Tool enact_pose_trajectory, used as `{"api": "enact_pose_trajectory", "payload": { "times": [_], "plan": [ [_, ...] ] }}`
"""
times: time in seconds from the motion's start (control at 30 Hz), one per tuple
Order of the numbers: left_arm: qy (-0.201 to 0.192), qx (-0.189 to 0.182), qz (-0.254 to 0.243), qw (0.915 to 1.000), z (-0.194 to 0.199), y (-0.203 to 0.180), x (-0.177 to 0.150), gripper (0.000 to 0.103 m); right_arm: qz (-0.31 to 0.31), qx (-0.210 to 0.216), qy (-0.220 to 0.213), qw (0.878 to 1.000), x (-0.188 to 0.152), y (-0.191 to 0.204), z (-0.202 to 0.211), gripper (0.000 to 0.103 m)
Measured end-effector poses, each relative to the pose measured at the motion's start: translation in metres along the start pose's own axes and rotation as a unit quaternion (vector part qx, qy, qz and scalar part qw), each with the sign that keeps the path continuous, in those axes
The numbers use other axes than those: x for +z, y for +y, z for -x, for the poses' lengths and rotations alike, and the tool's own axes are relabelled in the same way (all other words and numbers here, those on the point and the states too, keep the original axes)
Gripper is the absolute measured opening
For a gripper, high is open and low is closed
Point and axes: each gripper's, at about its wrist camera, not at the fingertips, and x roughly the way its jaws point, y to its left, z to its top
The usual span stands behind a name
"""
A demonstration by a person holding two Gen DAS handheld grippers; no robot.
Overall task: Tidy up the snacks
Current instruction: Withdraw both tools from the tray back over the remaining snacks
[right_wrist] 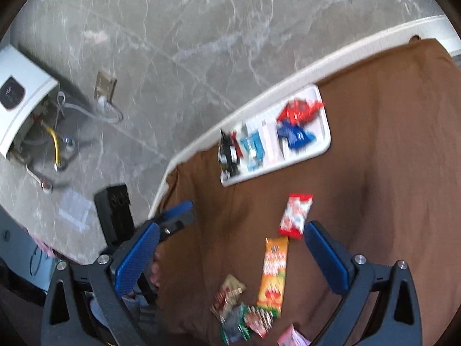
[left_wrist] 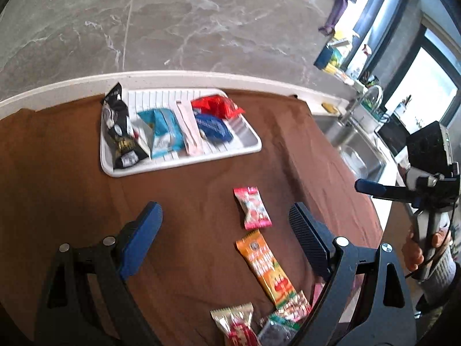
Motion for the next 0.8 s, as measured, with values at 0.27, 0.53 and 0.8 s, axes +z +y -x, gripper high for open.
{"api": "enact_pose_trajectory", "payload": {
  "times": [0.27, 0.53, 0.8],
  "plan": [
    [0.015, 0.030, 0.005, 0.9994, 0.016, -0.027, -0.046, 0.090, 0.048, -0.034, 0.015, 0.998, -0.035, 0.004, 0.022, 0.103],
    [-0.168, 0.092, -0.059, 0.9797, 0.121, -0.083, -0.044, 0.096, 0.201, -0.061, -0.105, 0.972, -0.038, 0.057, 0.103, 0.103],
    [-0.071, 0.109, 0.011, 0.9914, 0.084, -0.069, -0.069, 0.103, 0.176, -0.124, 0.091, 0.972, -0.077, -0.006, 0.031, 0.099]
  ]
}}
